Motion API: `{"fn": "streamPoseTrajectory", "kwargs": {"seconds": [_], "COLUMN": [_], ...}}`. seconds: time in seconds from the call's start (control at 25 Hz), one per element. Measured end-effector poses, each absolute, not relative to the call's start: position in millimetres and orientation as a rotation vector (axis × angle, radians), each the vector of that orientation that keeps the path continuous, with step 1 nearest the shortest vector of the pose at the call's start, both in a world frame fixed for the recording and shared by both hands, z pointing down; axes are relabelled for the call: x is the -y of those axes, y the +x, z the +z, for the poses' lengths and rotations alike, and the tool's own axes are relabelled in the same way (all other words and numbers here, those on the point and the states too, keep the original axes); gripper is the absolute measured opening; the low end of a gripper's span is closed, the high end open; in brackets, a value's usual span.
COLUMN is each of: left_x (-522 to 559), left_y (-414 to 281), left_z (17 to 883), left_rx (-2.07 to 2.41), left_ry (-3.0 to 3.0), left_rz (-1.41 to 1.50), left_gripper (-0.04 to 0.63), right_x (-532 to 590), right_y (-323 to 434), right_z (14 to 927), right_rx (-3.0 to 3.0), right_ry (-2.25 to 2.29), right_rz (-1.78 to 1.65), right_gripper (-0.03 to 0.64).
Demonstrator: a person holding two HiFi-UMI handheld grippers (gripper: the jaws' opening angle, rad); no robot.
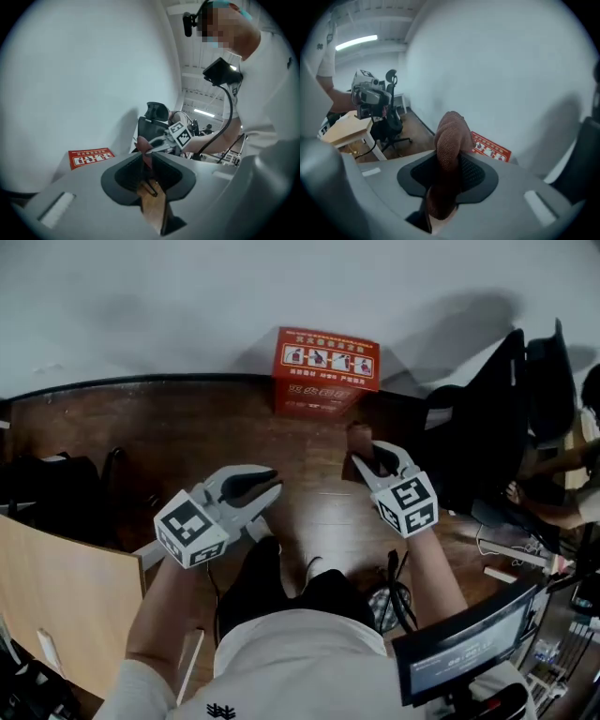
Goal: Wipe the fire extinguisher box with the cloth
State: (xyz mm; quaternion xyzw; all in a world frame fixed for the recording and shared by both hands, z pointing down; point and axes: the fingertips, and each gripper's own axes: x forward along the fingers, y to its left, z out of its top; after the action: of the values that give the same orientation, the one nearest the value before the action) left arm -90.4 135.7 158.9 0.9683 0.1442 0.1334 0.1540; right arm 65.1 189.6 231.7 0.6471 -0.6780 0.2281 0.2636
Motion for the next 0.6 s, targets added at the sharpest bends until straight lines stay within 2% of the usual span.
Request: {"fn": "streamPoseTrajectory", "kwargs": {"seconds": [0.36,0.6], "left_x": [-293,-369], "left_y": [-92,-108], "left_z": [113,85], "left_rx": [-0.392,-0.495], "left_ry": [2.791,2.837], "left_rz": [0.426,0.505], "left_gripper": [0.061,0.061], "right_x": [-422,-488], "right_y": [32,15], "right_z": [173,135], "right_rx": [1.883,1.872], "right_ry": [2.029,2.133], "right_rz": [0.711,0.639], "right_gripper": [0.114,0.114]}}
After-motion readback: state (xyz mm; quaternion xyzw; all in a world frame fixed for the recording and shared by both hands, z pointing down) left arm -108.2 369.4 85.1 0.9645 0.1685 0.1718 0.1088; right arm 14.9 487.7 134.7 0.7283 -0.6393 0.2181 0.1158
